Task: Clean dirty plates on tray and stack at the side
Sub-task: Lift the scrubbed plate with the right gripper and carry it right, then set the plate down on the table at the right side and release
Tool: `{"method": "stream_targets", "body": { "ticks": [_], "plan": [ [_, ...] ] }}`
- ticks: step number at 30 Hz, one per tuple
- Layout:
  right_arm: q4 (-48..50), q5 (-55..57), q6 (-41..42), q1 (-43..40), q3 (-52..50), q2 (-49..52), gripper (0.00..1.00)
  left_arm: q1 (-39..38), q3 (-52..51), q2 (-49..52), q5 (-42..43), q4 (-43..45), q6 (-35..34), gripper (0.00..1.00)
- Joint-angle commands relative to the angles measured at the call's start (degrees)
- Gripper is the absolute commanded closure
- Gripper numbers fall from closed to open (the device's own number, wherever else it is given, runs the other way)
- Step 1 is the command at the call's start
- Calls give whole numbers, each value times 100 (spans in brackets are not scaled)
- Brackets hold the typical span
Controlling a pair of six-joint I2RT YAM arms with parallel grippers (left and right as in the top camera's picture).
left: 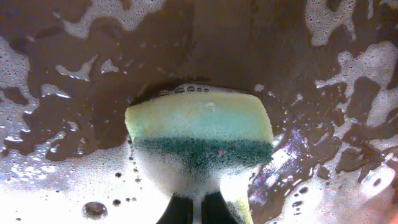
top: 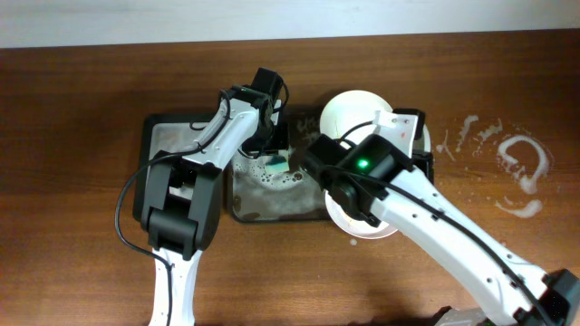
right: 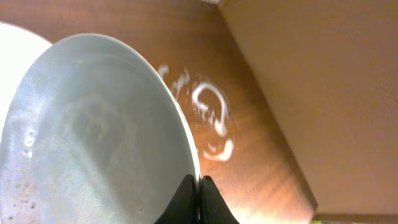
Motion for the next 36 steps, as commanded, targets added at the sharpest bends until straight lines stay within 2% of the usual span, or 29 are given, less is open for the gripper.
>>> {"method": "stream_targets", "body": {
  "ticks": [1,4,6,9,10,11,13,15,19,21,31,36],
  "plan": [
    [-31,732,9,79,81,-173,96,-70,-155,330,-20,48,-59,99],
    [472,1182,52,0,79,-175,96,-76,-155,330,-20,76,-59,99],
    [800,1040,50,-297,72,-168,96,-76,-155,330,-20,63,-59,99],
    [1165,809,46,-1095,72,-168,96,-101,-155,330,-22,72,-57,99],
    [1397,595,-87,-1502,72,-168,96,-103,-155,330,-20,76,-59,99],
    [1825,251,-581,-1910,72,-168,96,-105,-155,330,-20,87,-59,99],
    [3171,-1104,-2146,-2850,72,-168,96,-103,-155,330,-20,98,-59,99],
    [4188,-3287,-3268,-3794,72,-168,96,-103,-155,330,-20,96,-57,99],
    [4894,-6979,-4000,-5840,72,101,96,-103,-155,330,-22,98,-57,99],
    [4861,-7576,-4000,-6507,52,334,96,-103,-155,330,-20,98,-57,99],
    [5508,-7523,-3180,-8638,-490,1917,96,-103,-155,330,-22,98,-59,99],
    [6076,-6900,-3296,-9086,-920,2428,96,-103,-155,330,-22,129,-59,99]
  ]
}}
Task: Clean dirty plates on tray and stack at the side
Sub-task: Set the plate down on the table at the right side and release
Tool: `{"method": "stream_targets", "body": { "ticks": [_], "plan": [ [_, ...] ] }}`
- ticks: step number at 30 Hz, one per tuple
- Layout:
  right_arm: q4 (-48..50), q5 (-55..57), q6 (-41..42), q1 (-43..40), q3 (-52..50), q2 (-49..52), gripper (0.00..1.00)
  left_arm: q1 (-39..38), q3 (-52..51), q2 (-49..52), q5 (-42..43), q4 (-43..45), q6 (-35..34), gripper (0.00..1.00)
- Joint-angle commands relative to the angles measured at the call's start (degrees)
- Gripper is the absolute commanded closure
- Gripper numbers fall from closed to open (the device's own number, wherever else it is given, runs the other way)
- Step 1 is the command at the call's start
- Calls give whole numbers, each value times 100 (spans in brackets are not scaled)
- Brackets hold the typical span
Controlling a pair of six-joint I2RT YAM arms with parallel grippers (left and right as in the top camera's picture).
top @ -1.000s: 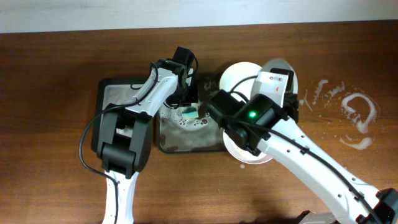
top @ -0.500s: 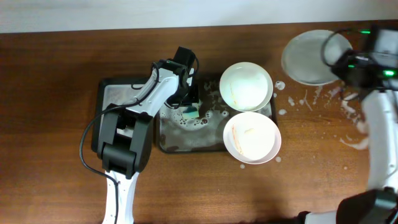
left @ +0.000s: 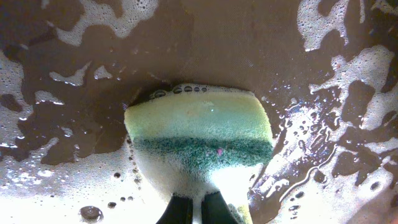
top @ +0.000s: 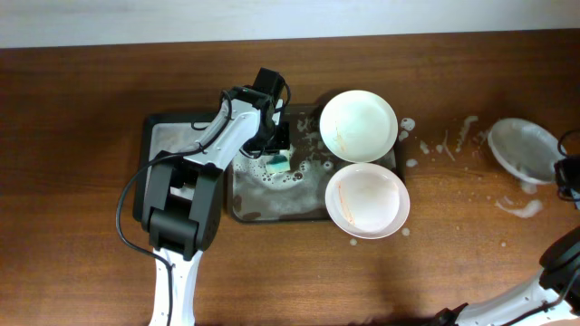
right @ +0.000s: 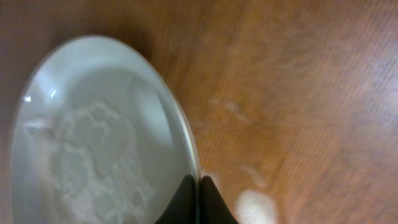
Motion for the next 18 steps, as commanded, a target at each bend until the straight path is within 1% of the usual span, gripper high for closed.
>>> {"method": "stream_targets", "body": {
  "ticks": [1,2,3,4,5,7,10,12,13,14,15,16,17,18],
  "plan": [
    [275,251,-39,15,-219,179,96,-66,-146,328,17,46,-59,99],
    [341,212,-70,55,-223,177,93,-66,-146,328,17,46,-59,99],
    [391,118,-208,90,-223,173,85,-66,-146,328,20,46,-57,99],
    [426,-83,-358,127,-223,173,75,-66,-146,328,20,46,-59,99],
    [422,-433,-413,166,-212,149,67,-66,-146,328,20,46,-59,99],
    [422,-981,-431,258,-212,-31,63,-66,-146,328,20,39,-57,99],
    [326,-988,-450,533,-212,-658,60,-66,-146,328,20,39,-57,99],
    [63,-990,-452,833,-212,-1401,59,-66,-144,328,24,15,-57,99],
    [-236,-1016,-540,1104,-212,-1910,57,-63,-109,317,28,-63,-57,99],
    [-455,-1036,-627,1298,-212,-2192,57,-63,-61,302,28,-140,-55,99],
    [-863,-1040,-739,1609,-212,-2542,50,-63,72,262,20,-334,-15,99],
    [-1147,-1036,-811,1840,-212,-2739,47,-66,214,192,20,-483,92,99],
    [-1523,-1034,-940,2157,-212,-2905,47,-66,302,120,15,-575,129,99],
    [-1934,-929,-1283,2516,-214,-2970,47,-66,385,-46,15,-664,219,99]
  ]
}}
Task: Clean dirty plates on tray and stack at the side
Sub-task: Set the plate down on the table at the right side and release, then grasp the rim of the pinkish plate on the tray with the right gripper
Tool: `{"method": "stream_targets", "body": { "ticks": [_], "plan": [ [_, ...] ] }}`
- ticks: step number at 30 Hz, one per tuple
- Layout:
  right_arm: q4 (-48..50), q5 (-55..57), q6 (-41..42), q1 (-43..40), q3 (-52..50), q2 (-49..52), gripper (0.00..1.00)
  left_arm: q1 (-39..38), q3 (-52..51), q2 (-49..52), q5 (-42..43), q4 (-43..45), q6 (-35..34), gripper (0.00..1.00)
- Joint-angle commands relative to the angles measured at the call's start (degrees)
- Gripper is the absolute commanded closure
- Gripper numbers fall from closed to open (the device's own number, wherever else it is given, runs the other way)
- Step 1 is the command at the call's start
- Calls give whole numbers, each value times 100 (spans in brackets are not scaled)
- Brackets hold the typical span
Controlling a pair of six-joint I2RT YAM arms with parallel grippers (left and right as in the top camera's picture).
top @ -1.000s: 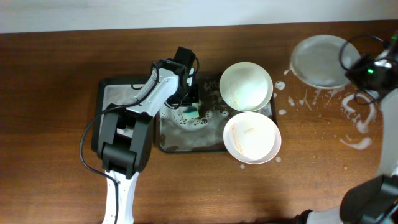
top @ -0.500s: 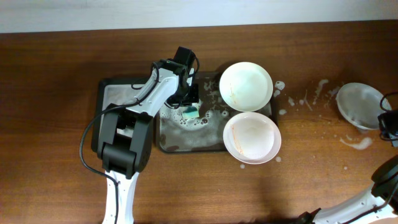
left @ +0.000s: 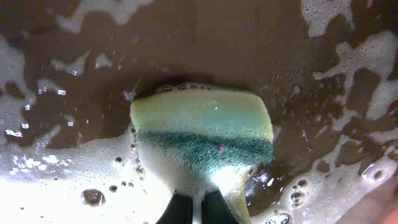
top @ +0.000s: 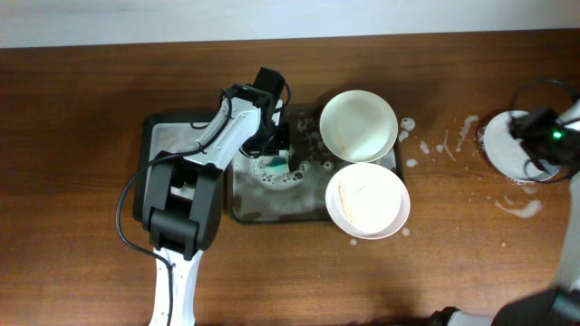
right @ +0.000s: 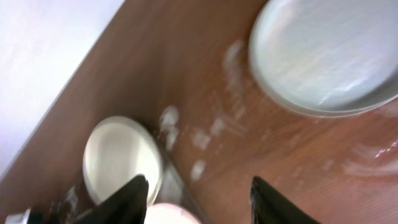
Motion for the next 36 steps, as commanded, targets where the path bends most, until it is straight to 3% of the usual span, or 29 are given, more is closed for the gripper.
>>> {"method": "stream_targets", "body": {
  "ticks": [1,4,8,13,17,22,26,27,33,36],
  "plan": [
    [-833,326,-658,802,-42,-105,47,-55,249,-219,22,-278,317,99],
    [-1117,483,-748,1329,-750,-96,52,-48,251,-813,-468,-557,400,99],
    [-682,566,-957,1910,-1777,-90,52,-50,251,-1248,-686,-826,487,99],
    [-116,852,-850,2341,-2680,-74,68,-48,251,-1381,-796,-850,597,99],
    [595,846,-780,2382,-3254,-68,70,-48,251,-1379,-920,-841,595,99],
    [1091,763,-761,2380,-3541,-63,71,-50,251,-1379,-920,-826,595,99],
    [1246,763,-763,2380,-3674,-63,84,-48,251,-1379,-922,-828,595,99],
    [1226,739,-765,2380,-3676,-63,96,-48,251,-1379,-922,-828,595,99],
    [857,28,-807,2404,-3241,-450,96,-48,251,-1379,-920,-828,595,99],
    [656,35,-713,2883,-2874,-986,96,-37,251,-1379,-918,-826,592,99]
  ]
}}
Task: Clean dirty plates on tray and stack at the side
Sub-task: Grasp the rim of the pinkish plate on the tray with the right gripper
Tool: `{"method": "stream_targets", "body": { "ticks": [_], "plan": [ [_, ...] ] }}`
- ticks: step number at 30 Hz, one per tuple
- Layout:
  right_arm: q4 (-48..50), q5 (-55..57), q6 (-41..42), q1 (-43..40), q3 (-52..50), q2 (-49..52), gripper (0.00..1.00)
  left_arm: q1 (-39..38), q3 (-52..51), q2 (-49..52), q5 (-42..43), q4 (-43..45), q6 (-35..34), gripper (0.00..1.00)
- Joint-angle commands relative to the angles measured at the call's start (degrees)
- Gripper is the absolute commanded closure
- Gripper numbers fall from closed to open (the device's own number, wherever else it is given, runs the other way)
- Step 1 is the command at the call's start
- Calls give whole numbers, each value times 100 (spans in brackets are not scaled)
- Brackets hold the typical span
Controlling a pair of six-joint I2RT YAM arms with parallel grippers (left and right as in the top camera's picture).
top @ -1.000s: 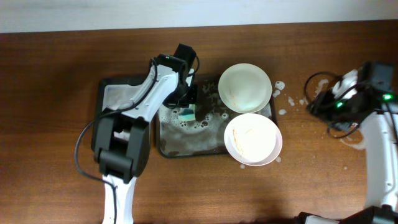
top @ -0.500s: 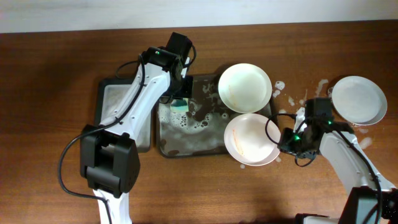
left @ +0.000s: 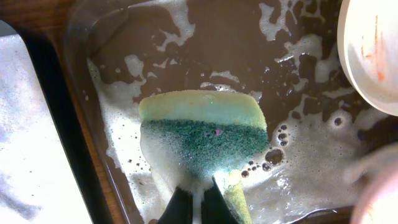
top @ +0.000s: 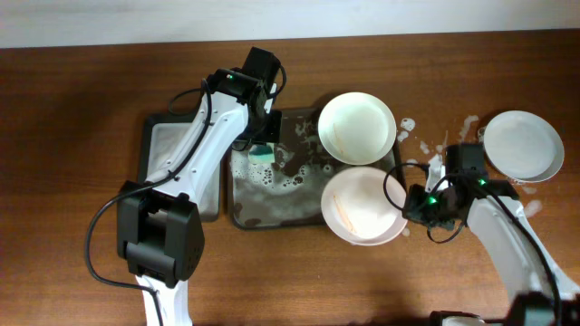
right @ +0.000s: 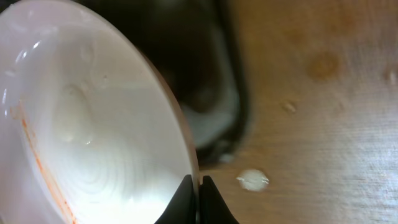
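Observation:
Over the soapy dark tray, my left gripper is shut on a yellow-and-green sponge, foam-covered, held clear of the suds. Two dirty white plates with orange smears rest on the tray's right side: the far plate and the near plate. My right gripper is shut on the right rim of the near plate. A clean white plate lies on the table at the far right.
A second, grey tray lies to the left of the soapy one. Splashes of foam dot the wooden table between the tray and the clean plate. The left arm reaches in from the table's front edge.
My right gripper was open over the clean plate at the far right; now it is shut on the near dirty plate's rim. The left gripper holds the sponge higher above the suds.
My right gripper held a white plate by its rim over the tray. Then it held that plate at the far right. Then the plate lay on the table and the gripper was open. Now it grips the near dirty plate. The left gripper kept the sponge throughout.

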Motion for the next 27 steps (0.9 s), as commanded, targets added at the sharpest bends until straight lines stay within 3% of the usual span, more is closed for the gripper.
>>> {"method": "stream_targets", "body": {
  "ticks": [1,5,9,14,20,25,26,27],
  "plan": [
    [63,-146,315,739,516,-654,96,17,92,-144,-59,13,92,99],
    [778,1036,1340,2024,592,-629,96,146,92,-144,33,7,90,99],
    [1377,1773,1897,2752,592,-20,96,330,92,-146,98,-39,68,99],
    [1821,1523,2111,2855,610,1047,96,431,92,-144,267,-42,70,99],
    [1921,1250,2159,2900,616,1078,96,431,92,-144,267,-13,70,99],
    [1969,1300,3021,3202,614,1082,96,431,92,-144,269,-11,70,99],
    [1996,1294,3084,3244,614,1082,92,431,92,-144,269,-13,70,99],
    [2037,1296,3123,3314,614,1082,78,431,92,-144,269,-13,70,99]
  ]
}}
